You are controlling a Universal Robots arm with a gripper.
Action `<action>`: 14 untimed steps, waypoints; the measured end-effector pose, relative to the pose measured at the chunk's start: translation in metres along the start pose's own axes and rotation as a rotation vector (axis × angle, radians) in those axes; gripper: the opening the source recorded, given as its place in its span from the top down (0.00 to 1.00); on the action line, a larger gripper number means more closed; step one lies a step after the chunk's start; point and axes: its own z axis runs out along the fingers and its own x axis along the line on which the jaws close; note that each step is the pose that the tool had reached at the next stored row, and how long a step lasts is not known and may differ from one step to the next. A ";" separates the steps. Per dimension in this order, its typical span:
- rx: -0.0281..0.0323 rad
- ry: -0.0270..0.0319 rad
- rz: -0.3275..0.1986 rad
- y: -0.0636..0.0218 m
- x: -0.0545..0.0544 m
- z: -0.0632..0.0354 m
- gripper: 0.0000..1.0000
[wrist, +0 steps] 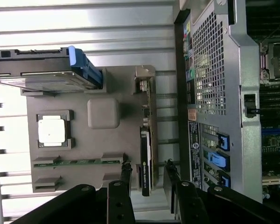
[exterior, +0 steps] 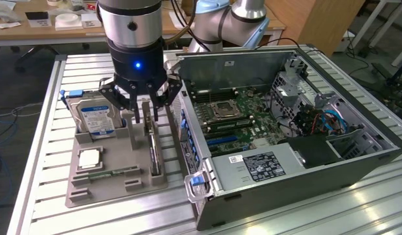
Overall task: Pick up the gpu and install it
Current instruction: 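Pick up the gpu and move the gpu toward the slot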
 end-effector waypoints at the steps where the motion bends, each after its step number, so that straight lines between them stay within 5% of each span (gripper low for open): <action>1: 0.0001 0.0001 0.000 0.0000 0.000 0.0000 0.58; 14: 0.0001 0.0027 0.000 0.0002 -0.003 0.0005 0.58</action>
